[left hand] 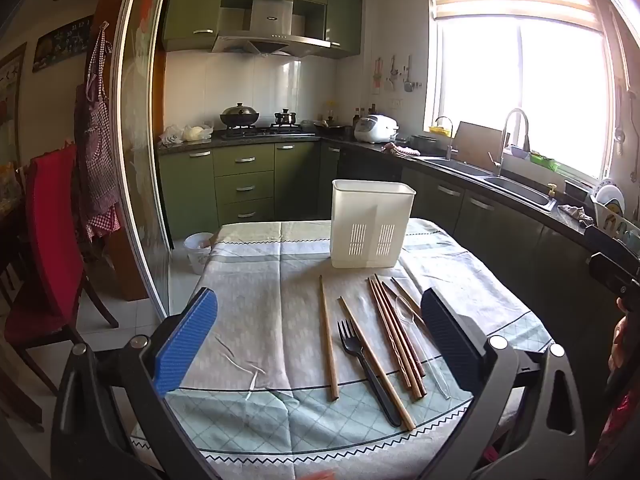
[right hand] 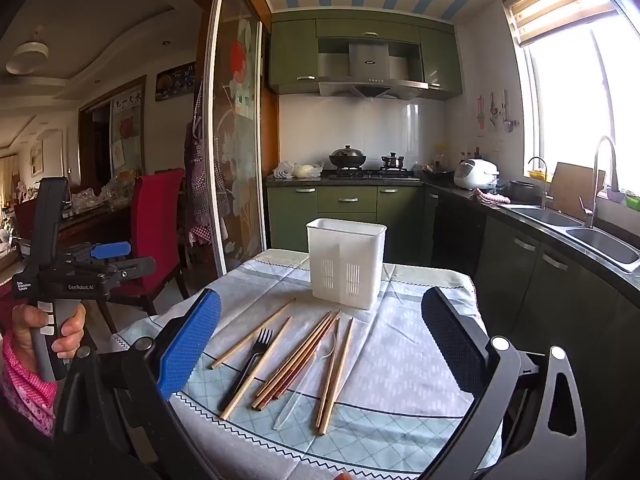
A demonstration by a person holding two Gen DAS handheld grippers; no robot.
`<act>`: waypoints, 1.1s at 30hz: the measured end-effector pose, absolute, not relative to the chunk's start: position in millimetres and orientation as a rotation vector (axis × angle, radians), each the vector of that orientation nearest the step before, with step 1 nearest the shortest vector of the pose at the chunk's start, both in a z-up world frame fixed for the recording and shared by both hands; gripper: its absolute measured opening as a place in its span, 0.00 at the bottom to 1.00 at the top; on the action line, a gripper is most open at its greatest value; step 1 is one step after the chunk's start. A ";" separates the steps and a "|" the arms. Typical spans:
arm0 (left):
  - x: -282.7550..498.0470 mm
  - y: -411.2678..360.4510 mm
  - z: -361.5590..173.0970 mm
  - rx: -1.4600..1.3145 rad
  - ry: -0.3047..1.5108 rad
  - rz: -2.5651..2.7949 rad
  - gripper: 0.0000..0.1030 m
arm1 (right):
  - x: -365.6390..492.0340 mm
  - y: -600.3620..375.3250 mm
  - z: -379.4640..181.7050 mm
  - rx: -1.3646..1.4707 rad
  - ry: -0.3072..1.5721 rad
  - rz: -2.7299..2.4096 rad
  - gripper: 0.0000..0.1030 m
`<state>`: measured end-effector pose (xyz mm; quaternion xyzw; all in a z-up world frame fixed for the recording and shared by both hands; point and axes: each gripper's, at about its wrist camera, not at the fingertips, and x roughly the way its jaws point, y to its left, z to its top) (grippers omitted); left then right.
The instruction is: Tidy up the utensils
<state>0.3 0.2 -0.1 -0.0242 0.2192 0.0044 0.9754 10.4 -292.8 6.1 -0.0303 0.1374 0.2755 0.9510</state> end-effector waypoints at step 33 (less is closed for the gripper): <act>2.4 0.8 0.1 -0.049 0.450 0.008 0.94 | 13.2 -287.8 0.6 -0.071 0.298 0.543 0.96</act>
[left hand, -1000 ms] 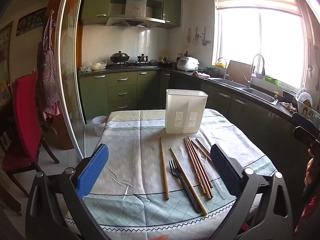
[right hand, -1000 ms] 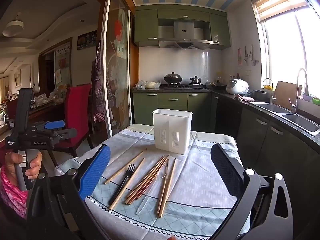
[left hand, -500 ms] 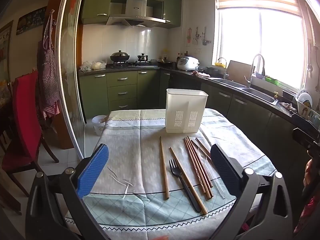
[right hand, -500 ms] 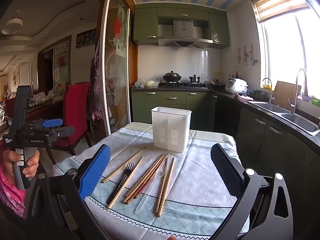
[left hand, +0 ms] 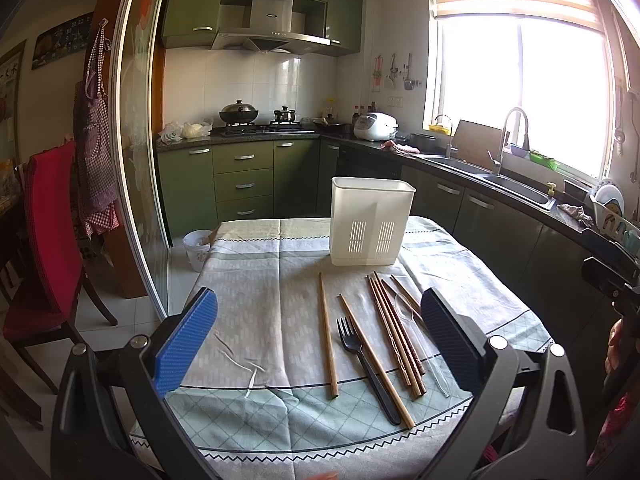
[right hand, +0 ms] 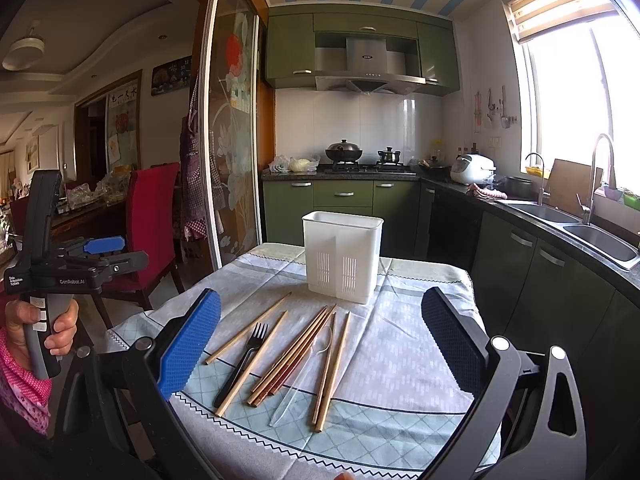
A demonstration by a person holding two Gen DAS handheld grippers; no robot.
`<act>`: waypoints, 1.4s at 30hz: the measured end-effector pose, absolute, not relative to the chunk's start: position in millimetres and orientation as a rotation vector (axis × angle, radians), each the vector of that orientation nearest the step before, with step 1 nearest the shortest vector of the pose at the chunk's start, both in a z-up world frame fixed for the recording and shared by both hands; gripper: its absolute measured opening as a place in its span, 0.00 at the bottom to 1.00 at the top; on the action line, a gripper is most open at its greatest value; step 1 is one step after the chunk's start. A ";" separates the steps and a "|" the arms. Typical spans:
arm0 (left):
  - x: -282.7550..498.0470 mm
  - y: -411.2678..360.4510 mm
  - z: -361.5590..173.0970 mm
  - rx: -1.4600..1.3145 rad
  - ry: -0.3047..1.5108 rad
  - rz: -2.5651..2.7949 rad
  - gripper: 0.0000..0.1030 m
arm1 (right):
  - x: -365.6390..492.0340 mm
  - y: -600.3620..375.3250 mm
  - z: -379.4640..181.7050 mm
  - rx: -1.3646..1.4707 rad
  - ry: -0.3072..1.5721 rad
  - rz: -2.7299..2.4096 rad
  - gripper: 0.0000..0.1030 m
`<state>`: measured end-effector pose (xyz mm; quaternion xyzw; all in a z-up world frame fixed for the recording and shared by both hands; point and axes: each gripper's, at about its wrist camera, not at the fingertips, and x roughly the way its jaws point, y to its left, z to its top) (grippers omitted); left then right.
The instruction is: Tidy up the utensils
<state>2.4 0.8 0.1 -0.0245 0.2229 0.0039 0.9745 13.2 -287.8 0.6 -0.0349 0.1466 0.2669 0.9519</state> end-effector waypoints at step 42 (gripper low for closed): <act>2.6 -1.1 -6.5 -0.050 0.456 0.006 0.94 | 18.4 -288.4 -5.2 -0.064 0.310 0.536 0.96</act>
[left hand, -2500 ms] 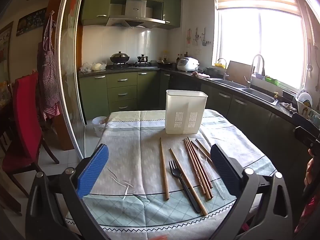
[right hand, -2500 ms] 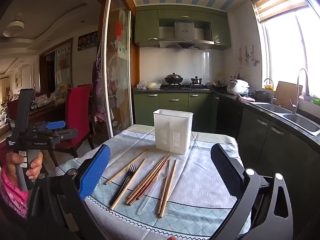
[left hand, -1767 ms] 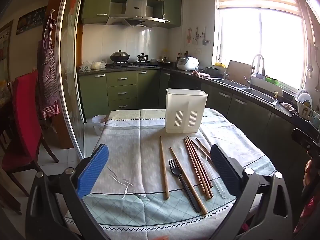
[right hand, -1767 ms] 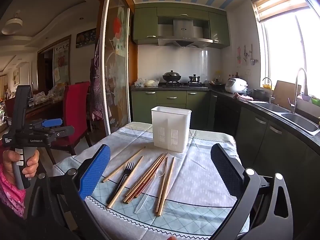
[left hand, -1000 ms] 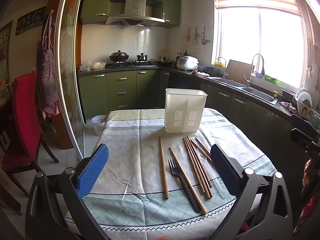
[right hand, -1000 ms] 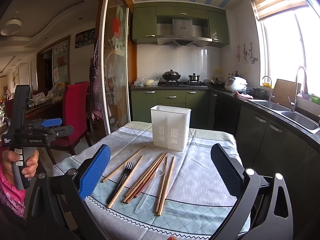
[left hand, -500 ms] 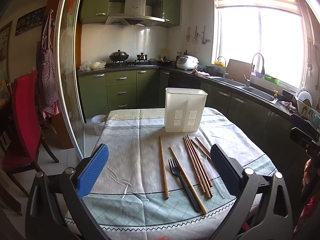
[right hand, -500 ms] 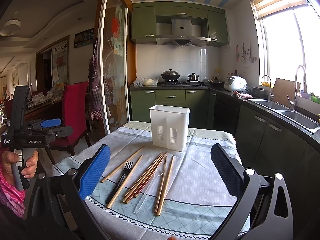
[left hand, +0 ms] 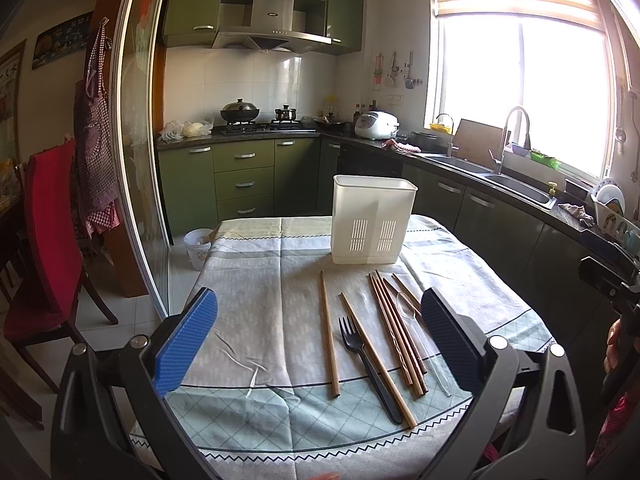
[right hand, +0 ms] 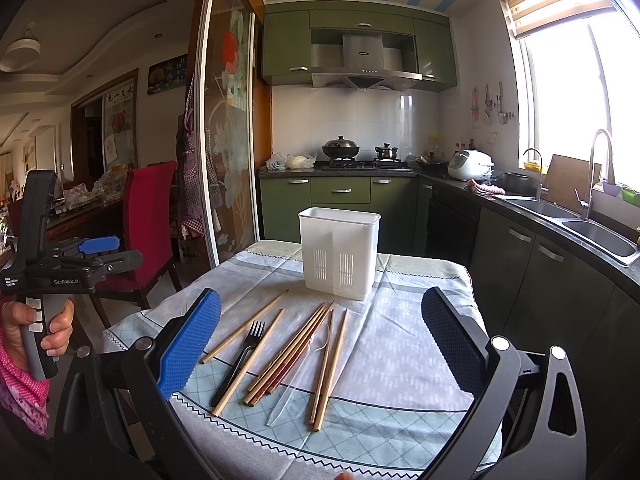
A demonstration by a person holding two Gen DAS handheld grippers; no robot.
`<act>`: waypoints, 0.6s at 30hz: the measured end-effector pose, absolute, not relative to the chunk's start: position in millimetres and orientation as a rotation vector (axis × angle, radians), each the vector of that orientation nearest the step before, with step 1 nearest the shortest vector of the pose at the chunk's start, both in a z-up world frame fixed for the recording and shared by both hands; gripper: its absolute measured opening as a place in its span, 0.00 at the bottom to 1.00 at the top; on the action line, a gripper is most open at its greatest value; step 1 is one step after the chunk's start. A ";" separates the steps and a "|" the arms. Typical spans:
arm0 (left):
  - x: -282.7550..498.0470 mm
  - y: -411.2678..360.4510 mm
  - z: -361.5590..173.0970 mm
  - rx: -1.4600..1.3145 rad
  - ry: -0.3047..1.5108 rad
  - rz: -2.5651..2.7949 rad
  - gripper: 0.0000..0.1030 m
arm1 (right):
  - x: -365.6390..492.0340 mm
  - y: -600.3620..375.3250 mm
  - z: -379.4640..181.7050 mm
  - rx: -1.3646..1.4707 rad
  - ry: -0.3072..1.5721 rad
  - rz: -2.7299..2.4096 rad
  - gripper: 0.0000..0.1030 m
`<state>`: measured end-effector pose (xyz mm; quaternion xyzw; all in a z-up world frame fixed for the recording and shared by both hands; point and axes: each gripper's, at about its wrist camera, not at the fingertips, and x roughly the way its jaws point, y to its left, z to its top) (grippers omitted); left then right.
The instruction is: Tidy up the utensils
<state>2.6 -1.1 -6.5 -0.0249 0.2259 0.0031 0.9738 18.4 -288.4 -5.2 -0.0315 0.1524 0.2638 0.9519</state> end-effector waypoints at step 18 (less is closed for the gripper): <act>2.4 -0.1 -8.7 -0.048 0.457 0.006 0.94 | 19.8 -287.4 -6.1 -0.063 0.313 0.534 0.96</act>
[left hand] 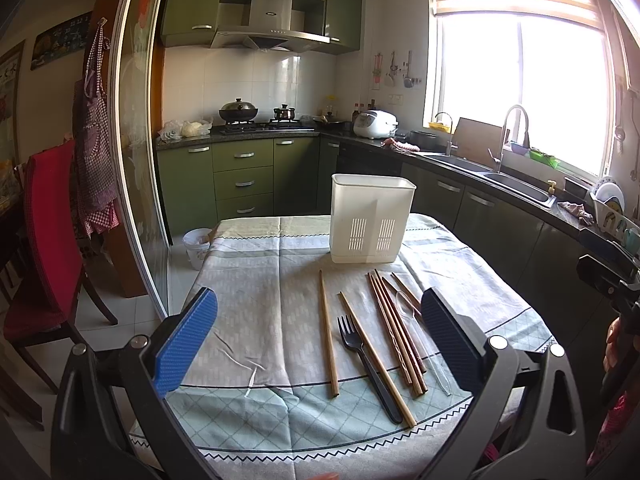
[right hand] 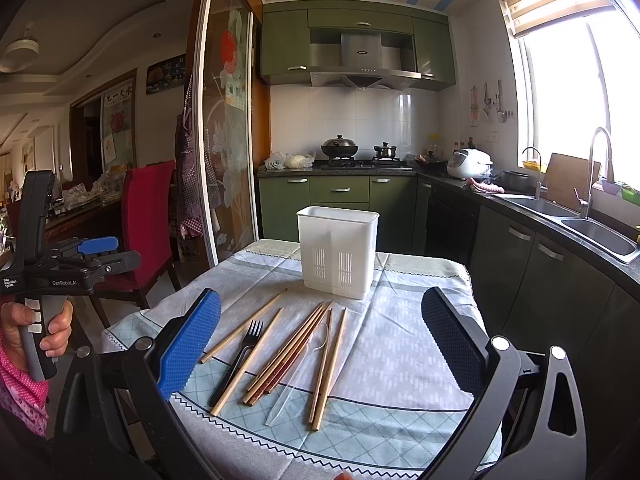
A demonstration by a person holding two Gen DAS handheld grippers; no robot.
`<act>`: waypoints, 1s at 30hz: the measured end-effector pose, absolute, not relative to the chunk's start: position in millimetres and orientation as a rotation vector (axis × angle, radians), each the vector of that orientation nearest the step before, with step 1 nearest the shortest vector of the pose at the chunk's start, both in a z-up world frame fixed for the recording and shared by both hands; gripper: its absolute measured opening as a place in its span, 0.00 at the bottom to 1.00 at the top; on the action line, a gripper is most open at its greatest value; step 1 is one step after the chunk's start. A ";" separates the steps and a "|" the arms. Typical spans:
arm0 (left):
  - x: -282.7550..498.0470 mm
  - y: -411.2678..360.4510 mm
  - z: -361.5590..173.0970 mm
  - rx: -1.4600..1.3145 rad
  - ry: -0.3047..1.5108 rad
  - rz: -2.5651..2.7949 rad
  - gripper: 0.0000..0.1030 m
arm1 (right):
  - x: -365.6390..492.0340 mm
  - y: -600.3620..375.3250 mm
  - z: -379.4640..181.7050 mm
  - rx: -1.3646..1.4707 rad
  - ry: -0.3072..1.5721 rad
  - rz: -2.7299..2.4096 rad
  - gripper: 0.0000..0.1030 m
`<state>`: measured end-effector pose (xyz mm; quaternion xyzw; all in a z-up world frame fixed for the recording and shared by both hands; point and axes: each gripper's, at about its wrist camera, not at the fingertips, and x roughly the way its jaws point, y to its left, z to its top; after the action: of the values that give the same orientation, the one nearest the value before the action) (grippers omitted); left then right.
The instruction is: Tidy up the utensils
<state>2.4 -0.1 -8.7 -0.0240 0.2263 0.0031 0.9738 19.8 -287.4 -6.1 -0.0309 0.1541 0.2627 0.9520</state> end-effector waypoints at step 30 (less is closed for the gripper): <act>75.3 -7.9 -31.8 -0.091 0.795 -0.075 0.94 | 77.7 -279.5 -15.8 -0.117 0.533 0.469 0.96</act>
<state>75.3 -7.9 -31.8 -0.0444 0.3868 -0.0364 0.9204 77.7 -279.5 -15.8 -0.0574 0.2608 0.2292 0.9360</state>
